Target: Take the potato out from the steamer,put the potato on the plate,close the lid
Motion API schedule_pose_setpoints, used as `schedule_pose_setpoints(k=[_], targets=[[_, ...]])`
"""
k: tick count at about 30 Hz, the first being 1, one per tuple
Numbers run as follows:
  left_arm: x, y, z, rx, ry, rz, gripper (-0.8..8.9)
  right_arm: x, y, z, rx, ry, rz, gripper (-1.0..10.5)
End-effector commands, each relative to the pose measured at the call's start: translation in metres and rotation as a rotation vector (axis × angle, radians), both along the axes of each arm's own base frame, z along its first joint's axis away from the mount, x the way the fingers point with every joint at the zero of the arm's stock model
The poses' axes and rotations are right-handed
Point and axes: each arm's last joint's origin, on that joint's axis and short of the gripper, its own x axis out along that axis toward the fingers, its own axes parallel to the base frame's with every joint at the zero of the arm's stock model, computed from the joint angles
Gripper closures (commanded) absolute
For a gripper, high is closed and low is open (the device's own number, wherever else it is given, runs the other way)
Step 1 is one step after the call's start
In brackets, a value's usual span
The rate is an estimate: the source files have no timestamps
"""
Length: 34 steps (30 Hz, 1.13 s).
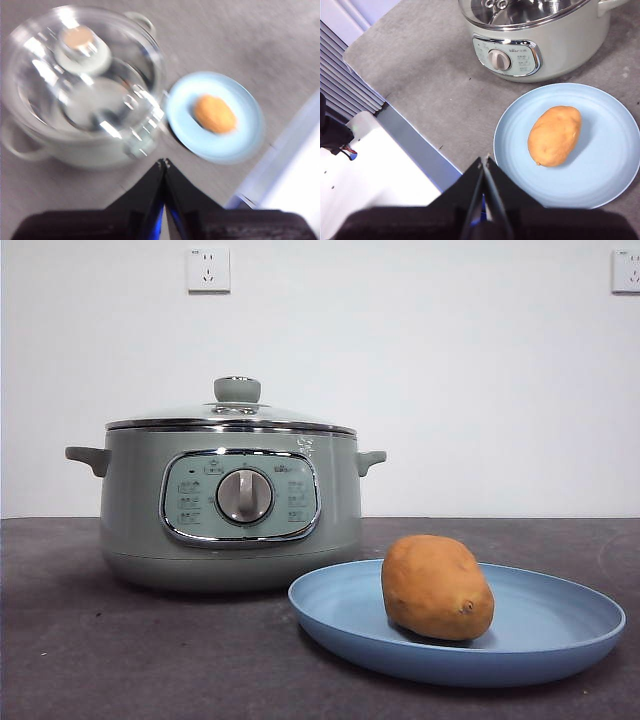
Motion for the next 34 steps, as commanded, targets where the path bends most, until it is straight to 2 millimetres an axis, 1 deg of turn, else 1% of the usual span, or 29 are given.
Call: schedule_pose_setpoints(k=[1, 4, 7, 9, 11, 13, 18, 25, 31, 34], targets=[[-0.006, 0.01, 0.016, -0.031, -0.232, 0.016, 8.17, 0.0, 0.0, 0.002, 0.008, -0.005, -0.004, 9.5], [-0.016, 0.023, 0.025, -0.087, -0.439, 0.085, 8.17, 0.0, 0.0, 0.002, 0.007, -0.005, -0.006, 9.5], [-0.027, 0.035, 0.023, -0.131, -0.647, 0.162, 8.17, 0.0, 0.0, 0.002, 0.007, -0.005, -0.006, 9.5], [-0.034, 0.042, 0.012, -0.141, -0.761, 0.212, 8.17, 0.0, 0.0, 0.002, 0.007, -0.005, -0.006, 9.5], [-0.041, 0.047, -0.003, -0.142, -0.843, 0.255, 8.17, 0.0, 0.0, 0.002, 0.007, -0.005, -0.006, 9.5], [-0.046, 0.051, -0.023, -0.137, -0.896, 0.288, 8.17, 0.0, 0.0, 0.002, 0.007, -0.006, -0.006, 9.5], [-0.054, 0.056, -0.077, -0.126, -0.922, 0.343, 8.17, 0.0, 0.0, 0.002, 0.007, -0.005, -0.006, 9.5], [-0.052, 0.058, -0.15, -0.155, -0.801, 0.448, 8.17, 0.0, 0.0, 0.002, 0.007, -0.006, -0.006, 9.5], [-0.048, 0.059, -0.2, -0.184, -0.693, 0.495, 8.17, 0.0, 0.0, 0.002, 0.007, -0.005, -0.006, 9.5], [-0.047, 0.059, -0.22, -0.192, -0.657, 0.515, 8.17, 0.0, 0.0, 0.002, 0.007, -0.006, -0.006, 9.5]])
